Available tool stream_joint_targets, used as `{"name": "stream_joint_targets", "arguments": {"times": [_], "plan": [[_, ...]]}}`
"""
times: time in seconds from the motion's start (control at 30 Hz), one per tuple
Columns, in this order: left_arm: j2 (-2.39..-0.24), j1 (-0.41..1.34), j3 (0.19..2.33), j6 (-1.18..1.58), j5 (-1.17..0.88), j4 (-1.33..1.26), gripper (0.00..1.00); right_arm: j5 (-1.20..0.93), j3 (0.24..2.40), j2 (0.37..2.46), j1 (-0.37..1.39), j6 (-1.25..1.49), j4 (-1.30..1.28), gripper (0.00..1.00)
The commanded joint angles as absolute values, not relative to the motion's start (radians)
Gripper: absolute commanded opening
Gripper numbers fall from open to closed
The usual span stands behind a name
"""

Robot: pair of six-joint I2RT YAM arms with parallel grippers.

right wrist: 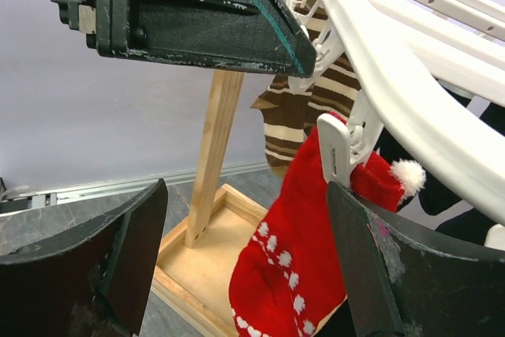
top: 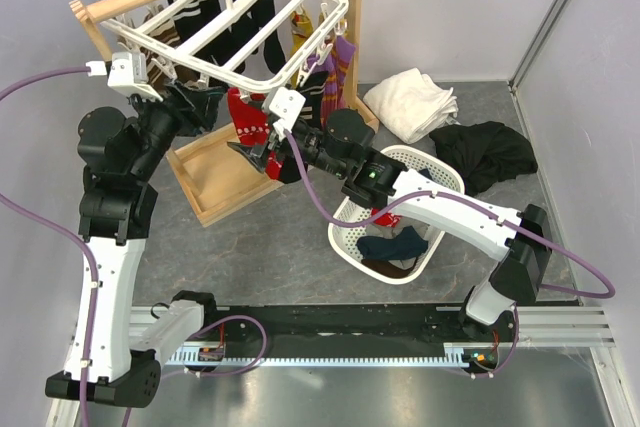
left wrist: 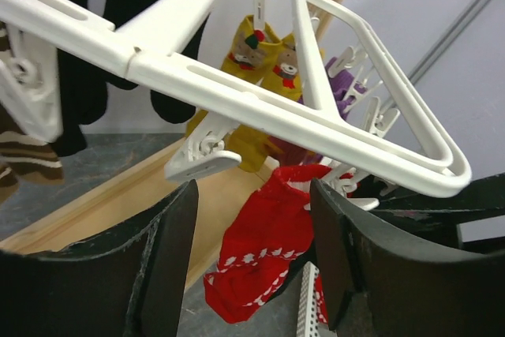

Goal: Clip the socks to the hanger
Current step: Open the clamp at the hanger.

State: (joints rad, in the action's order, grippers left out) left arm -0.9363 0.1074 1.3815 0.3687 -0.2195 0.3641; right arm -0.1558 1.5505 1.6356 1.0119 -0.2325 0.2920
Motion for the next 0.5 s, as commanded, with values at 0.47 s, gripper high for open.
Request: {"name": "stream_joint_targets", "arguments": {"times": [0.47], "plan": [[-0.983,0.114,1.422,0.258,-0.077,0.275,0.58,-0.121,1.554,1.629,0.983,-0.239,0.345,0.90]]}}
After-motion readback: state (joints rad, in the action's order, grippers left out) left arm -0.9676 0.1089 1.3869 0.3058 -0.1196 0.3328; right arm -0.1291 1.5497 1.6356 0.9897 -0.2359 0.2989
